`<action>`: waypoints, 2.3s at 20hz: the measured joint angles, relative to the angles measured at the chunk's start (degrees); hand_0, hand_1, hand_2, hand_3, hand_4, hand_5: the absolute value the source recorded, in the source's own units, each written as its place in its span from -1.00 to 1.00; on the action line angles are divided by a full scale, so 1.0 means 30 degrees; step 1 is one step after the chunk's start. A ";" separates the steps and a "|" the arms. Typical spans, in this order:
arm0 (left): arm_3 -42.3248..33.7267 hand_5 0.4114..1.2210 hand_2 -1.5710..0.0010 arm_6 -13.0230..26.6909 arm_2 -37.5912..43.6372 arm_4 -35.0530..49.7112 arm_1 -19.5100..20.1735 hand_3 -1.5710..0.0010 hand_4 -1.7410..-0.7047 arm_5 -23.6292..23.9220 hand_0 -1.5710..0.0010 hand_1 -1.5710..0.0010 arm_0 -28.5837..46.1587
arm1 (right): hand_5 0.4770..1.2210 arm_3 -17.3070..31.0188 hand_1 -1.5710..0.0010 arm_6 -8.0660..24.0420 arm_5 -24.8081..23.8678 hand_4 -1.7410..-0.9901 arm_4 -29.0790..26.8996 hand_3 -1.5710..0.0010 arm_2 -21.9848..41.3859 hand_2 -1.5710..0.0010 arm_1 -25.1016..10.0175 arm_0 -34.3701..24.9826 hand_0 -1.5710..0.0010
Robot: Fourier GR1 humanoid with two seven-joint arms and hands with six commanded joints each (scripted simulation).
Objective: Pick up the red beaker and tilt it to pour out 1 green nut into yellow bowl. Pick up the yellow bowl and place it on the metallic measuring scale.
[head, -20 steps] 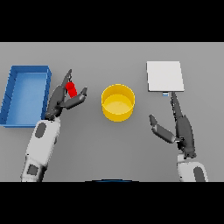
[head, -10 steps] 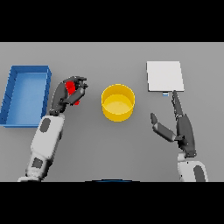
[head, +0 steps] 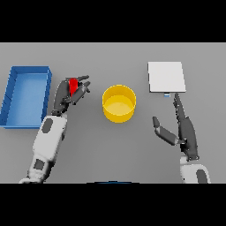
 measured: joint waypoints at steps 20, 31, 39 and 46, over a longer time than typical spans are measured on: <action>-0.2558 0.78 -1.00 0.6818 -0.7172 -0.6534 0.4171 -1.00 -0.99 -0.1003 -1.00 -1.00 -0.3100 | -0.44 -0.0051 1.00 0.0974 -0.0099 0.30 0.0643 1.00 0.0201 1.00 -0.0139 -0.0504 1.00; -0.1057 0.97 -1.00 0.7205 -1.3178 -1.2660 0.6096 -0.87 -0.88 -0.3464 -1.00 -1.00 -0.7033 | -0.41 -0.0276 1.00 0.1097 -0.0080 0.22 0.0447 1.00 0.0289 1.00 0.0183 -0.0306 1.00; -0.0009 0.99 -1.00 0.5196 -1.7314 -1.5144 0.6189 -0.88 -0.97 -0.6674 -1.00 -1.00 -1.0045 | -0.54 -0.0006 1.00 0.0667 -0.0084 0.20 -0.0379 1.00 -0.0006 1.00 0.0661 -0.0317 1.00; 0.0798 1.00 -1.00 0.4624 -2.0656 -1.7197 0.6026 -0.97 -0.99 -0.8193 -1.00 -1.00 -1.1769 | -0.62 0.0289 1.00 0.0436 -0.0471 0.21 0.0086 1.00 0.0125 1.00 0.0873 -0.0114 1.00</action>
